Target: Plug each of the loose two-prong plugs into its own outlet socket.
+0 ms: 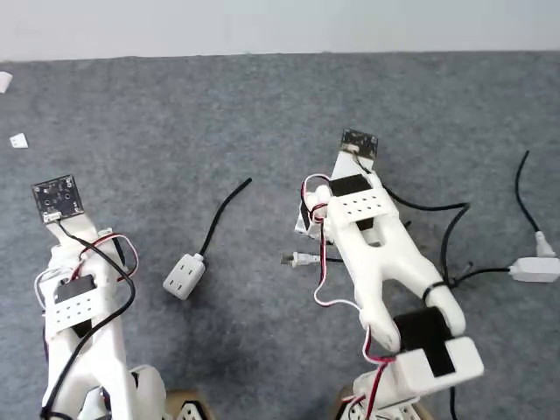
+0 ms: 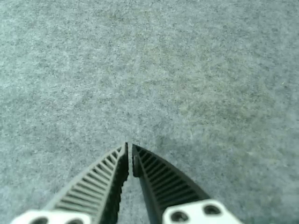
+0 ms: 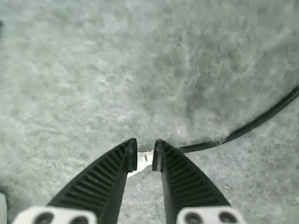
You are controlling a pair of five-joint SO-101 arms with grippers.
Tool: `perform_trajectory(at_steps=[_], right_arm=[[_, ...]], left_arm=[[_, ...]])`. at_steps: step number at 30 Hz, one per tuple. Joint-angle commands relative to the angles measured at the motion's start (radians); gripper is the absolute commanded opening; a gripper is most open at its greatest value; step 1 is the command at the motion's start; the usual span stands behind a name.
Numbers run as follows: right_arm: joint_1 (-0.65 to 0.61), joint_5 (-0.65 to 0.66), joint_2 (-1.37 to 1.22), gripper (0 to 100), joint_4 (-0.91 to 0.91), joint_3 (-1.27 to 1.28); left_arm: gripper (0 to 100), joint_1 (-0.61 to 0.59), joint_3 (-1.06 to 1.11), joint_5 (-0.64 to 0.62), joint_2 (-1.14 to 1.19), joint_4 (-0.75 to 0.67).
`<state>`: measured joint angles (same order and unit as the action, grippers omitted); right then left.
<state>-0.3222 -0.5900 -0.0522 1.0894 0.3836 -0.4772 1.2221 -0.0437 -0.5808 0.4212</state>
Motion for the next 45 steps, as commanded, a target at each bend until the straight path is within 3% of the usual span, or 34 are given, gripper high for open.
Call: perform_trajectory(at_steps=[1,15,24,32,37,45], right_arm=[[-0.007,-0.041,0.001,8.7,0.013,-0.068],[-0.005,-0.077,-0.217,12.8,-0.01,-0.158],[-0.008,-0.072,-0.343,7.8,0.14,-0.322],[-0.027,0.028,-0.326,6.7,0.236,-0.334],[0.002,0.109,-0.305,0.9,0.249,-0.338],[0.042,0.118,-0.259,0.9,0.344,-0.381]], left_arm=[[2,0.006,-0.002,0.005,-0.018,-0.029],[2,0.006,-0.002,0.005,-0.018,-0.029],[2,0.006,-0.002,0.005,-0.018,-0.029],[2,0.005,-0.002,0.005,-0.018,-0.031],[2,0.005,-0.002,0.005,-0.018,-0.031],[2,0.003,-0.002,0.005,-0.018,-0.031]])
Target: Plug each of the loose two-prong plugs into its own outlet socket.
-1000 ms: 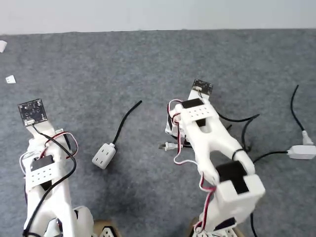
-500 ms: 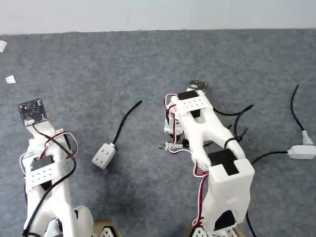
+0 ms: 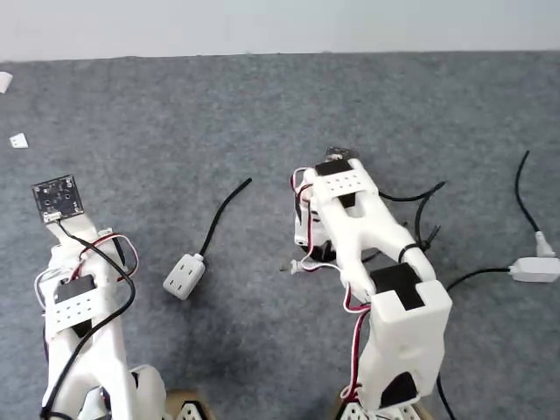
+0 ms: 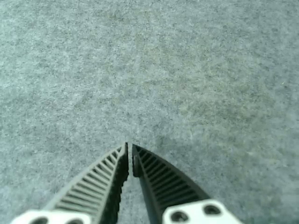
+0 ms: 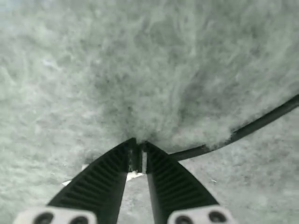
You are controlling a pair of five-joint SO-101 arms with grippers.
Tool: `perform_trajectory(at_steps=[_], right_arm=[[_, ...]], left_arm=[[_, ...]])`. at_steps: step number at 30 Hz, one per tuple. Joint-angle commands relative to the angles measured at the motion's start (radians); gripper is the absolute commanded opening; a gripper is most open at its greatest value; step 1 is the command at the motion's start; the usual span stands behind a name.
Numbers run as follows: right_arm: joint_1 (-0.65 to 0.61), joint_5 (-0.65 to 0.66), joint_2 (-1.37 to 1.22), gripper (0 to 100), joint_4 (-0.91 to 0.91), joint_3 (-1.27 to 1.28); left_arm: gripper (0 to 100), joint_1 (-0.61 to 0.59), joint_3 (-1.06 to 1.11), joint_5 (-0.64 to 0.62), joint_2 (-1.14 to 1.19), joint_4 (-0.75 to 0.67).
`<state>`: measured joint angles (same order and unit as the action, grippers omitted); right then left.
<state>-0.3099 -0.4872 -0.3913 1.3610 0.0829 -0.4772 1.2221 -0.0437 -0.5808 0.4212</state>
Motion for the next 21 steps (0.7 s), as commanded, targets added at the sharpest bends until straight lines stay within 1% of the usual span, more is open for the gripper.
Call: perform_trajectory(at_steps=[1,3,5,9,15,21], right_arm=[[0.045,0.015,0.097,0.9,0.111,-0.097],[0.093,0.015,0.133,2.8,0.163,-0.112],[0.14,0.006,0.15,7.8,0.171,-0.106],[0.165,-0.015,0.143,16.0,0.114,-0.041],[0.173,-0.029,0.097,13.9,0.062,-0.009],[0.229,-0.026,0.025,13.6,0.028,-0.012]], left_arm=[[2,0.003,-0.002,0.005,-0.018,-0.031],[2,0.003,-0.002,0.005,-0.018,-0.031],[2,0.003,-0.002,0.005,-0.018,-0.031],[2,0.003,-0.002,0.005,-0.018,-0.031],[2,0.003,-0.002,0.005,-0.018,-0.031],[2,0.003,-0.002,0.005,-0.018,-0.031]])
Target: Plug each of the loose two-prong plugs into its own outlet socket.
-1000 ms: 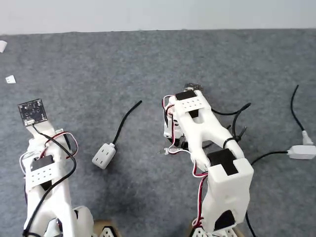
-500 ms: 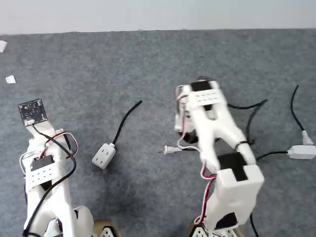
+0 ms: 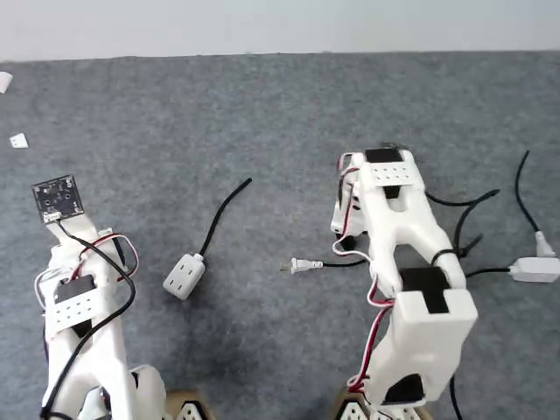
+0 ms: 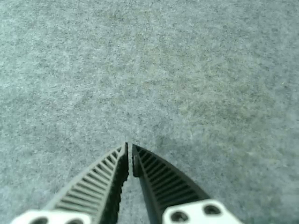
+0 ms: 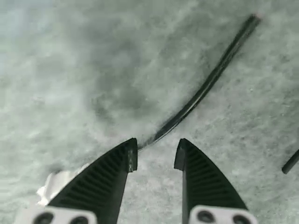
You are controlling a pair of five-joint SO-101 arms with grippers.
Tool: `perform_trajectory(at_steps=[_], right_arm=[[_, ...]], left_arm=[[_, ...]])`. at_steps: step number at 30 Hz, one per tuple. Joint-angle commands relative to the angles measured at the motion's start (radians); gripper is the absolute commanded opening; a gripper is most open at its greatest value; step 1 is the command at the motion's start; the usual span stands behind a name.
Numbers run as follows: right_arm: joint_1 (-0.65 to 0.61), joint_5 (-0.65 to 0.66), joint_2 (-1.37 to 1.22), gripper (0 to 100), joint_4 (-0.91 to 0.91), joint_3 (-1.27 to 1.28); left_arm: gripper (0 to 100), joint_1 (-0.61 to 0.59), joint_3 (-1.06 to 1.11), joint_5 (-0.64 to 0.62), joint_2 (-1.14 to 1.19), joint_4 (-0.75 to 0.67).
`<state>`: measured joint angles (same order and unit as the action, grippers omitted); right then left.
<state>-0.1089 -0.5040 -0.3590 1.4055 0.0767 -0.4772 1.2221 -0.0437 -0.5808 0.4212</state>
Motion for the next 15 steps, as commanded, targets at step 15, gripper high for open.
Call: perform_trajectory(at_steps=[15], right_arm=[[0.101,0.068,-0.074,1.2,-0.047,0.009]], left_arm=[[2,0.003,-0.002,0.005,-0.018,-0.029]])
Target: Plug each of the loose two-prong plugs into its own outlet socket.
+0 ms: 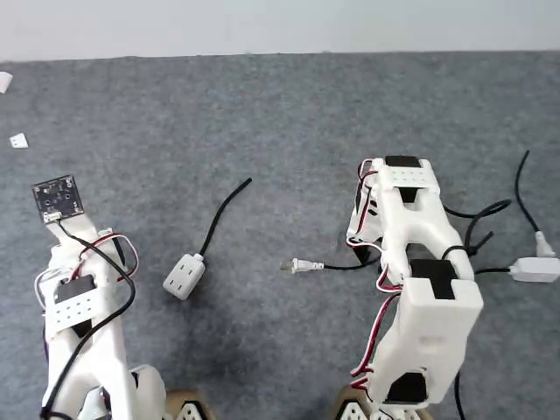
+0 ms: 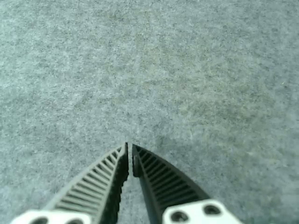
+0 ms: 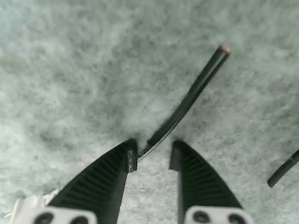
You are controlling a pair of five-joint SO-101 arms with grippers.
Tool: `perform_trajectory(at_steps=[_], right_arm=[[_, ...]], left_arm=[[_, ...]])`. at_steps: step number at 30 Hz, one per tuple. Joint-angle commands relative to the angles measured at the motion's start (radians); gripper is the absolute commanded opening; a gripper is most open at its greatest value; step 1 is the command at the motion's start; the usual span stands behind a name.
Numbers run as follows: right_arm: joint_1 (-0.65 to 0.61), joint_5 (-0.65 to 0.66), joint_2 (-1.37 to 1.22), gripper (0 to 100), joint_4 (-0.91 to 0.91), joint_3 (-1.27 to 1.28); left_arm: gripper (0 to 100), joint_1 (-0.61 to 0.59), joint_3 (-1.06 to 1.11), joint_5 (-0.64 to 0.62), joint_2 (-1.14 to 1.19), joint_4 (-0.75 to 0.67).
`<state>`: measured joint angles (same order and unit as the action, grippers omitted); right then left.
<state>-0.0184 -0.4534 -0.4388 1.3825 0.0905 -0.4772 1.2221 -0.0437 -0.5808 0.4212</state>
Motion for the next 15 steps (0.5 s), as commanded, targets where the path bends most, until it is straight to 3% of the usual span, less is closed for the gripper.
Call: perform_trajectory(at_steps=[1,10,15], right_arm=[[0.01,0.028,0.01,0.6,-0.024,-0.005],[0.002,0.19,0.125,0.9,0.027,-0.006],[-0.039,0.361,0.263,0.9,0.104,-0.054]], left_arm=[[2,0.003,-0.002,0.005,-0.018,-0.029],[2,0.003,-0.002,0.005,-0.018,-0.029],[2,0.003,-0.002,0.005,-0.018,-0.029]])
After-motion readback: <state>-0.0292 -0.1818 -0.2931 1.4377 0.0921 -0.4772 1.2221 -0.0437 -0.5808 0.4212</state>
